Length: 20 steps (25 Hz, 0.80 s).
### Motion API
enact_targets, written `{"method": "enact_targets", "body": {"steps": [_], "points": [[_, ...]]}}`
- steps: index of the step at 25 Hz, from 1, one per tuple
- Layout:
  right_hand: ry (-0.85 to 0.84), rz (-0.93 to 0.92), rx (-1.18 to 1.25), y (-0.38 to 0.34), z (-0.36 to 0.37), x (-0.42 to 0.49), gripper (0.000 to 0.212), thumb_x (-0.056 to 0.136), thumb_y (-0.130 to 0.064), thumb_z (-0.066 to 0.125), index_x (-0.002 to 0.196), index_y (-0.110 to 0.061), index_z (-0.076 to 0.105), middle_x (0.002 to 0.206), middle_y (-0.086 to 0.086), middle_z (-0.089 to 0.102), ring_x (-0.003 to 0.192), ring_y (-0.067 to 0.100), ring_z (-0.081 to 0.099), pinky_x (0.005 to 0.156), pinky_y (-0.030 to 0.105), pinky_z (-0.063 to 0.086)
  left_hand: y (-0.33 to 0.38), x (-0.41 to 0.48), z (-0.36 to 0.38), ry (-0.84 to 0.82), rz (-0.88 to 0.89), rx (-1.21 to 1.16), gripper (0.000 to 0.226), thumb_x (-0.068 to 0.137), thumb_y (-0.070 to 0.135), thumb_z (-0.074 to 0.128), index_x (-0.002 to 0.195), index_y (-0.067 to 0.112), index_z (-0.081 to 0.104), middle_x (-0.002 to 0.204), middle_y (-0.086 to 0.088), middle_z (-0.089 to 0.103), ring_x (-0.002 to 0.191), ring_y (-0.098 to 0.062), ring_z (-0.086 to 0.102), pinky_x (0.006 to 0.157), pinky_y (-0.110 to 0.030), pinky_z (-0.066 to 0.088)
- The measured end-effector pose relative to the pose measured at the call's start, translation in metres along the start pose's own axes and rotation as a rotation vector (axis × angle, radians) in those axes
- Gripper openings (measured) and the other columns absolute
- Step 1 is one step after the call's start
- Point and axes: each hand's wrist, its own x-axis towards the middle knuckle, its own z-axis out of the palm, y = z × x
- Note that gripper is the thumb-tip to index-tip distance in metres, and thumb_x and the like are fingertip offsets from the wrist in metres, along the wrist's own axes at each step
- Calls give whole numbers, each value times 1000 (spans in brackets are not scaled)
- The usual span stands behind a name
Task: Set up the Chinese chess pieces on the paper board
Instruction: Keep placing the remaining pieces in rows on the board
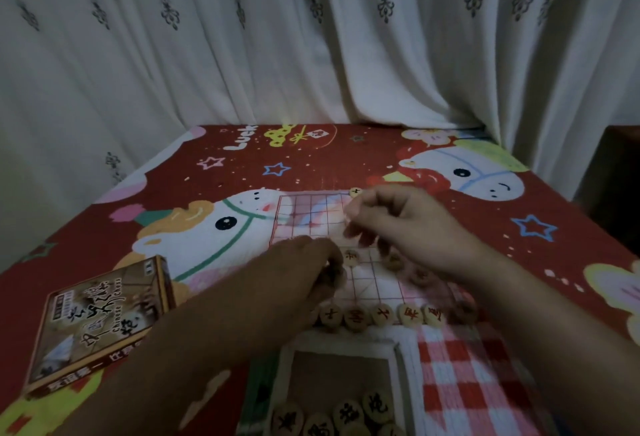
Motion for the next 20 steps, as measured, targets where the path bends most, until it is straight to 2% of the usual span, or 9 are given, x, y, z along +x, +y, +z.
{"method": "enact_targets", "body": {"steps": [2, 4, 8, 12, 13, 15, 18, 20], "points": [[-68, 2, 74, -9, 13, -17, 22, 89, -27, 70, 100, -8, 68, 84, 9, 75, 73, 23, 71, 56, 27, 52, 1, 1, -7, 20, -52, -83, 6, 97, 26, 53, 100, 30, 52, 93, 12, 56, 80, -3, 56, 68, -18, 47], [3, 43, 124, -7, 15, -21, 25, 85, -21, 76, 101, -4, 66, 84, 16, 73, 75, 30, 71, 57, 31, 54, 4, 4, -13, 61, -33, -85, 8, 97, 23, 53, 104, 28, 53, 93, 9, 55, 80, -5, 54, 69, -20, 46], [23, 102, 183, -2, 15, -21, 26, 83, -10, 77, 103, -1, 62, 75, 14, 72, 67, 22, 70, 56, 30, 54, 10, 12, -13, 112, 16, -31, 12, 96, 21, 54, 106, 27, 51, 93, 8, 48, 85, -11, 46, 71, -25, 40], [57, 145, 259, 10, 18, -16, 18, 86, 0, 71, 101, -7, 61, 76, 19, 73, 69, 27, 69, 58, 31, 55, 6, 20, -8, 108, -24, -22, 30, 96, 20, 54, 125, 25, 48, 101, 6, 46, 94, -14, 45, 82, -28, 42], [83, 151, 272, 14, 15, -13, 17, 87, 1, 69, 100, -8, 61, 75, 19, 72, 67, 27, 69, 56, 31, 54, 3, 21, -9, 113, -51, -47, 35, 96, 17, 54, 129, 25, 46, 104, 6, 48, 95, -13, 48, 84, -29, 45], [166, 153, 228, 23, -1, -3, 16, 89, 1, 68, 102, -8, 64, 74, 16, 72, 63, 24, 68, 55, 30, 55, -8, 22, -12, 115, -114, -95, 40, 96, 12, 54, 132, 26, 45, 106, 6, 50, 89, -5, 51, 79, -23, 47], [343, 201, 148, 41, -34, 26, 18, 87, -1, 72, 104, -6, 69, 81, 12, 74, 63, 19, 67, 62, 33, 57, -24, 26, -13, 102, -185, -147, 41, 96, 7, 53, 131, 27, 44, 112, 6, 53, 84, 6, 51, 72, -16, 49], [435, 240, 80, 55, -51, 51, 13, 85, -4, 75, 97, -7, 68, 80, 11, 69, 59, 17, 63, 55, 30, 54, -29, 30, -11, 101, -196, -169, 42, 95, 6, 54, 131, 27, 44, 113, 7, 53, 85, 6, 53, 71, -15, 50]]}}
